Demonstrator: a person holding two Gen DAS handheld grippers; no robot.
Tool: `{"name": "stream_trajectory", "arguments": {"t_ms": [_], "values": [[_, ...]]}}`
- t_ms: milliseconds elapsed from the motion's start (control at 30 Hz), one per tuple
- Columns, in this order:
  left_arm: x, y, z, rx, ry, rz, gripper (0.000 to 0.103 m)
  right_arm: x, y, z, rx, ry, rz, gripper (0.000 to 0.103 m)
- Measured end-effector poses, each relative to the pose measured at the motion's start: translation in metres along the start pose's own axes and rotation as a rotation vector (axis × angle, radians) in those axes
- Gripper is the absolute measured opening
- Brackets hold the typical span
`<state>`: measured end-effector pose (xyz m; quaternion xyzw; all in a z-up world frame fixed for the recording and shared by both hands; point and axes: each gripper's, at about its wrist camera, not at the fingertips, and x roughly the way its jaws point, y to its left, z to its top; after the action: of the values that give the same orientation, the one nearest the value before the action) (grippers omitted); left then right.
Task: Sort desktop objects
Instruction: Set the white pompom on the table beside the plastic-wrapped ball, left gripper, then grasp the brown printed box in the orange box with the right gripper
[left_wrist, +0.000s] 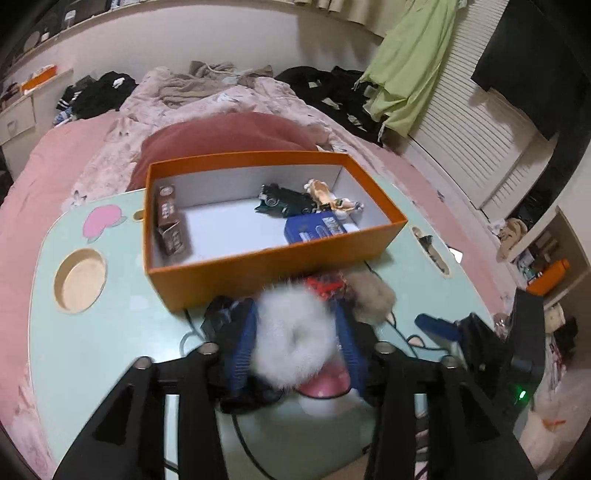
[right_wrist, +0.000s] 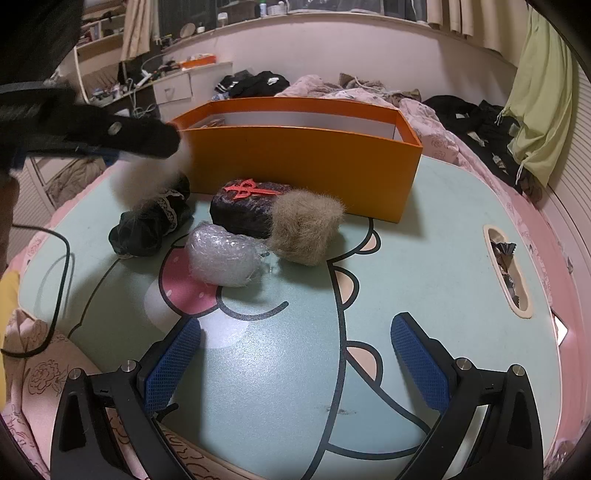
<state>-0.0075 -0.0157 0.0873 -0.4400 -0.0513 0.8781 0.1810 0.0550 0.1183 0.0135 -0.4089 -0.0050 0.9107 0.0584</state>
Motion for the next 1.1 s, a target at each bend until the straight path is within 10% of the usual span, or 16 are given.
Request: {"name": "stream_trajectory", "arguments": {"t_ms": [100, 400, 500, 933, 1100], "values": [[-0.011, 0.008, -0.010, -0.023, -0.060, 0.083, 0.081, 0.000, 0.000, 0.000, 0.000, 0.000, 0.000, 0.103], [0.002, 0.018, -0.071, -0.016, 0.077, 0.157, 0.082, 0.000, 0.000, -0.001, 0.000, 0.001, -0.001, 0.103], [0.020, 0.009, -0.082, 0.050, 0.056, 0.292, 0.103, 0.000, 0.000, -0.001, -0.001, 0.002, -0.002, 0.103], [0.033, 0.012, -0.081, 0.033, 0.031, 0.263, 0.103, 0.000, -0.004, -0.002, 0.007, -0.002, -0.001, 0.099], [0.030, 0.014, -0.081, 0.032, 0.024, 0.263, 0.103, -0.028, 0.012, 0.024, -0.026, -0.064, 0.160, 0.086]]}}
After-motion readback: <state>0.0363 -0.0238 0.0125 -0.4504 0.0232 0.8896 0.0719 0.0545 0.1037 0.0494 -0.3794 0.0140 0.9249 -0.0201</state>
